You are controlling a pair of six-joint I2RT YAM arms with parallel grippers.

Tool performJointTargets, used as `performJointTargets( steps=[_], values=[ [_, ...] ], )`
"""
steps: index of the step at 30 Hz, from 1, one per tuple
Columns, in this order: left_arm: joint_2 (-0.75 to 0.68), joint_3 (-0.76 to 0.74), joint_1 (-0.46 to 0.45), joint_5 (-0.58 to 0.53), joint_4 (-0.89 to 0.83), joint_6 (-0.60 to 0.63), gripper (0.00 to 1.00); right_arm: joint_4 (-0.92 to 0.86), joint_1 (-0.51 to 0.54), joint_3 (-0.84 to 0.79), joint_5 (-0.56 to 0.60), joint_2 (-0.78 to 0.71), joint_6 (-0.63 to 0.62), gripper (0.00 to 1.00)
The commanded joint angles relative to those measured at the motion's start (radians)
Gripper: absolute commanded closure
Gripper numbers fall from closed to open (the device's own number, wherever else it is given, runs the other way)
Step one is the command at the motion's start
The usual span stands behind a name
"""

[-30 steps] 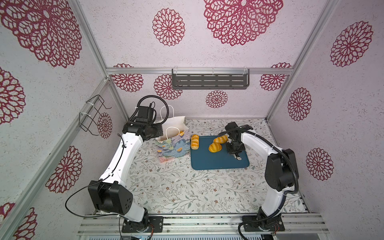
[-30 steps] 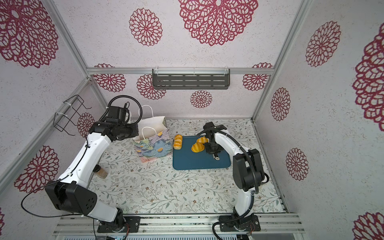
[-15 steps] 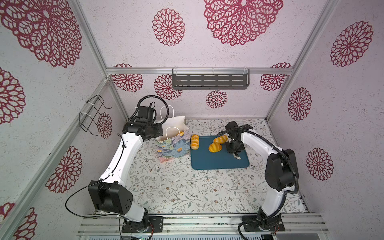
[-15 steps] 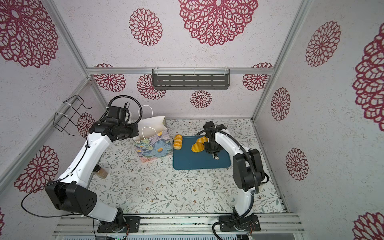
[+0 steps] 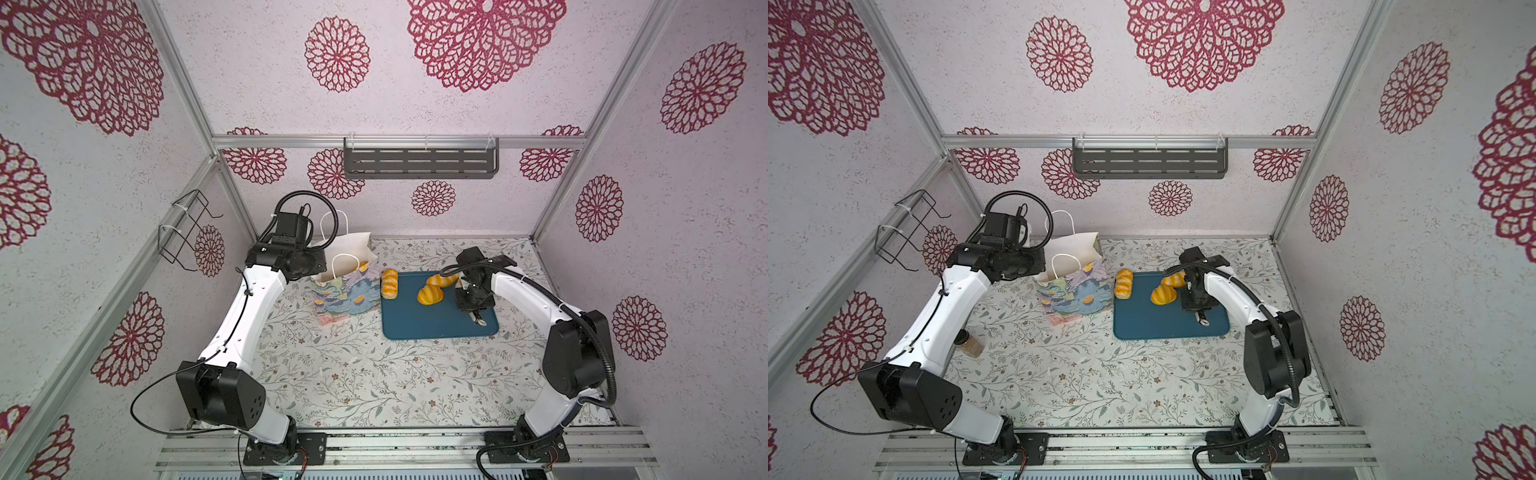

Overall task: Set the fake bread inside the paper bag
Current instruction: 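Close the tongs on the round golden bun and lift it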

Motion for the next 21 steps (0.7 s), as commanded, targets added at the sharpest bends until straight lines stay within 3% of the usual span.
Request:
performJointTargets(
  steps=[1,21],
  values=[
    [0.009,-0.016,-0.013,-0.005,-0.022,0.015,1.0,0.027,-0.008,-0.014,-0.01,-0.075,0.04,0.99],
    [-0.004,-0.02,-0.016,-0.015,-0.018,0.017,1.0,0.138,-0.004,-0.137,-0.083,-0.256,0.115,1.0]
  ],
)
